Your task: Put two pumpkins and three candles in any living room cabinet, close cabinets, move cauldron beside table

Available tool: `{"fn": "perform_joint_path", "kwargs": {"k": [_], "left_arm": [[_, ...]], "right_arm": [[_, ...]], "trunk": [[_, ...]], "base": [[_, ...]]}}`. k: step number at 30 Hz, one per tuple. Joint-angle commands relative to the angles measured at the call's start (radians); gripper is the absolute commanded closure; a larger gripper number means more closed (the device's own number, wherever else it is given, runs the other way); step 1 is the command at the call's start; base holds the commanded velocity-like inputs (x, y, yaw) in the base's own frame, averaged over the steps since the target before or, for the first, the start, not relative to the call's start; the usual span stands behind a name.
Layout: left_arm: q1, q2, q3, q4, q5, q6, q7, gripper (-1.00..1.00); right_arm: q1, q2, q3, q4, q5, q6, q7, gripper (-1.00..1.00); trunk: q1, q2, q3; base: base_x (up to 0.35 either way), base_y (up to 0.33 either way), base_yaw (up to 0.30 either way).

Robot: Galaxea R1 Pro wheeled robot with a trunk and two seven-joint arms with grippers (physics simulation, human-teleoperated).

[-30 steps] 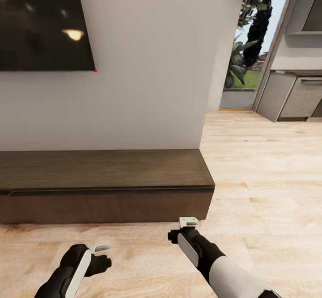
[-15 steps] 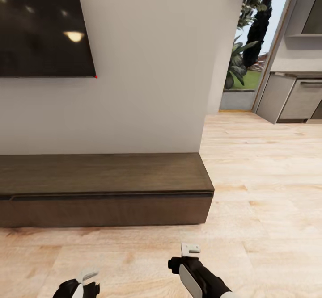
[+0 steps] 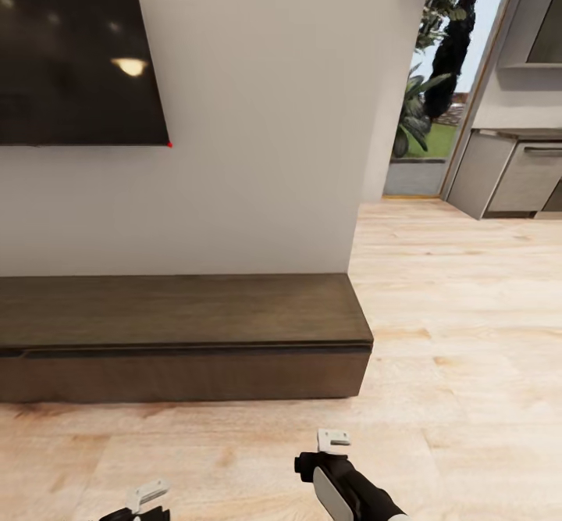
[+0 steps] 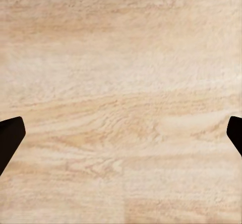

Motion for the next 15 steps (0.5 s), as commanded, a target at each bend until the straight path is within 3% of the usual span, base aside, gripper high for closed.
{"fn": "perform_joint_path", "kwargs": {"k": [1,8,15], "left_arm": [[0.000,0.001,0.000,0.000,0.000,-0.001,0.000,-1.00],[0.000,0.000,-0.001,0.000,-0.001,-0.002,0.000,-1.00],[0.000,0.001,0.000,0.000,-0.001,-0.005,0.001,-1.00]], "right_arm": [[0.000,0.000,0.001,0.000,0.001,0.000,-0.001,-1.00],[0.000,0.000,0.002,0.000,-0.001,0.002,-0.004,-1.00],[0.000,0.000,0.004,0.000,-0.001,0.004,-0.004,-1.00]], "trunk": [[-0.004,0.007,0.003],[-0.031,0.056,0.025],[-0.058,0.105,0.043]], "base": [[0.000,0.000,0.155],[-0.031,0.001,0.254],[-0.209,0.093,0.282]]}}
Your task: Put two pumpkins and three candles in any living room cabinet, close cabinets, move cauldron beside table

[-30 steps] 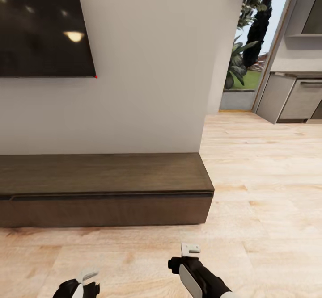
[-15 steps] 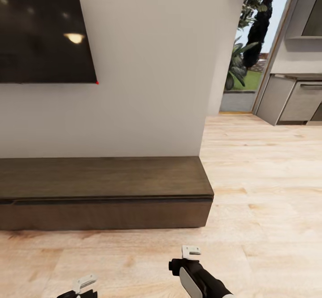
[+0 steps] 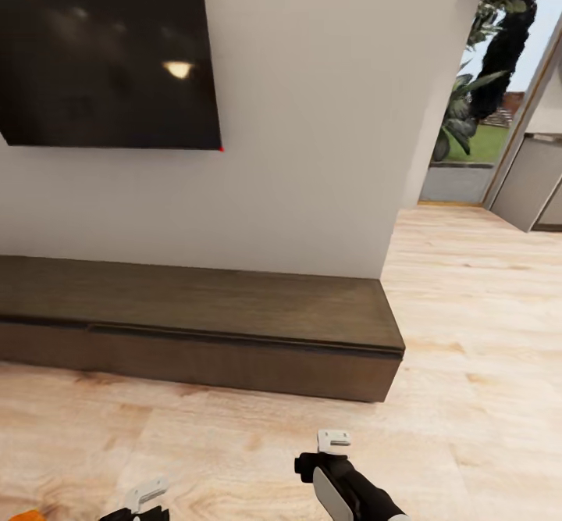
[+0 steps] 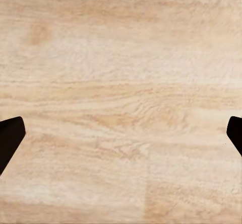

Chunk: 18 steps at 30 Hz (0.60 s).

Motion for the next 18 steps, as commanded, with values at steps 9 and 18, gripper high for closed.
{"fn": "perform_joint_path", "kwargs": {"k": [9,18], "left_arm": [[0.000,0.001,0.001,0.001,0.000,-0.011,0.000,-1.00],[0.000,0.037,0.002,0.002,0.003,-0.013,0.000,-1.00]], "right_arm": [[0.000,0.000,0.003,0.003,0.001,-0.001,0.000,-1.00],[0.000,0.000,0.004,0.005,0.003,-0.004,0.000,-1.00]], "trunk": [[-0.035,0.063,0.023],[-0.069,0.126,0.045]], "base": [[-0.136,0.081,0.278],[-0.007,0.004,0.275]]}}
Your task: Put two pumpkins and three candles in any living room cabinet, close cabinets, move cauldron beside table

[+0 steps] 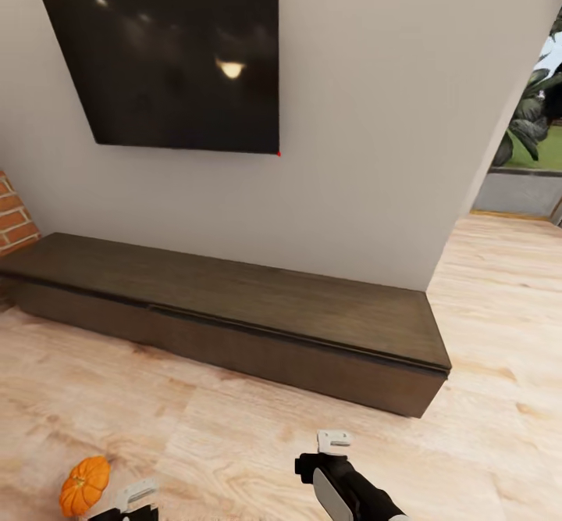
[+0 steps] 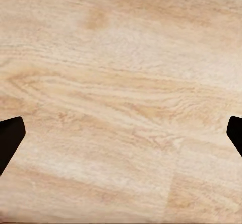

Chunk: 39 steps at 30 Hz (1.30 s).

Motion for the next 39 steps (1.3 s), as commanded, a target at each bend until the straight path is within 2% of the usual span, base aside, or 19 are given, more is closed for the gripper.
{"fn": "perform_joint_path", "kwargs": {"k": [1,13,17,21,39], "left_arm": [[0.000,0.005,0.000,0.000,0.001,0.000,0.000,-1.00],[0.000,0.014,-0.001,0.004,0.001,-0.012,0.001,-1.00],[0.000,0.014,0.003,0.045,0.001,-0.040,0.002,-1.00],[0.000,0.013,0.004,0.060,0.001,-0.056,0.002,-1.00],[0.000,0.008,0.003,0.064,0.000,-0.060,0.003,-1.00]], "right_arm": [[0.000,0.000,0.000,0.001,0.000,0.000,0.000,-1.00],[0.000,0.000,0.002,0.000,0.006,-0.003,0.000,-1.00],[0.000,0.000,0.002,0.003,0.005,-0.059,0.000,-1.00],[0.000,0.000,0.002,0.011,0.006,-0.079,-0.001,-1.00],[0.000,0.000,0.001,0.029,0.008,-0.086,-0.003,-1.00]], "trunk": [[-0.004,0.007,0.002],[-0.050,0.091,0.031],[-0.065,0.119,0.040],[-0.081,0.147,0.050],[-0.150,0.273,0.092]], "base": [[0.000,0.000,0.273],[0.000,0.000,0.272],[0.000,0.000,0.270],[0.000,0.000,0.270],[0.000,0.000,0.270]]}}
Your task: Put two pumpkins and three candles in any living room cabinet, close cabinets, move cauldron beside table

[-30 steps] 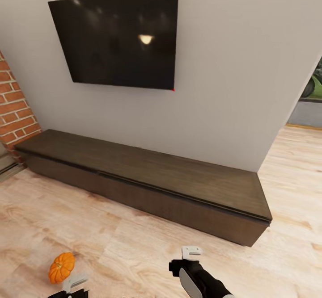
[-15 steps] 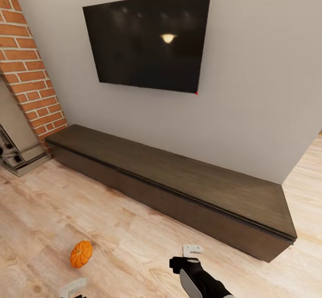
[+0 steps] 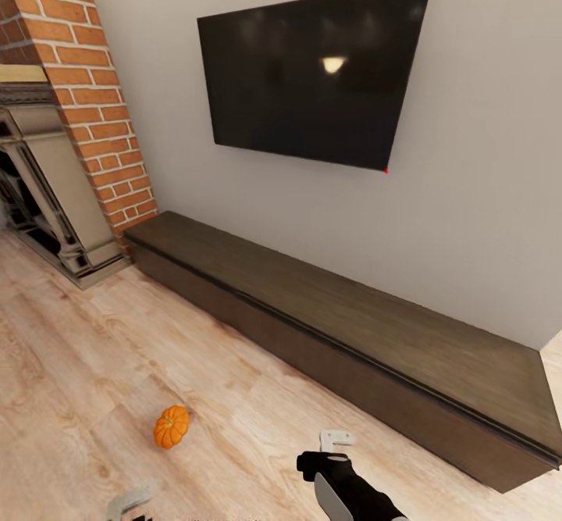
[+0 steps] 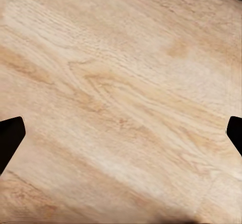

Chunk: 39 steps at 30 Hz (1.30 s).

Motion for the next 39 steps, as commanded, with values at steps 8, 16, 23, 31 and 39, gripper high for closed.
{"fn": "perform_joint_path", "kwargs": {"k": [8,16,23,31,39], "left_arm": [[0.000,0.001,0.001,0.000,0.000,-0.001,0.000,-1.00],[0.000,0.001,-0.001,0.000,0.000,-0.002,0.000,-1.00],[0.000,0.001,-0.001,0.000,0.000,-0.002,0.000,-1.00],[0.000,0.001,-0.001,0.000,0.000,-0.002,0.000,-1.00],[0.000,0.001,-0.002,0.000,0.001,-0.002,0.000,-1.00]], "right_arm": [[0.000,0.000,0.000,0.050,0.001,-0.002,0.000,-1.00],[0.000,0.000,0.000,0.052,0.002,-0.003,0.000,-1.00],[0.000,0.000,0.000,0.054,0.012,-0.057,0.001,-1.00],[0.000,0.000,0.000,0.054,0.026,-0.066,0.001,-1.00],[0.000,0.000,0.000,0.054,0.026,-0.069,0.001,-1.00]], "trunk": [[-0.031,0.056,0.019],[-0.061,0.112,0.038],[-0.088,0.161,0.055],[-0.119,0.217,0.074],[-0.150,0.273,0.093]], "base": [[0.000,0.000,0.269],[0.000,0.000,0.269],[0.000,0.000,0.269],[0.000,0.000,0.269],[0.000,0.000,0.269]]}}
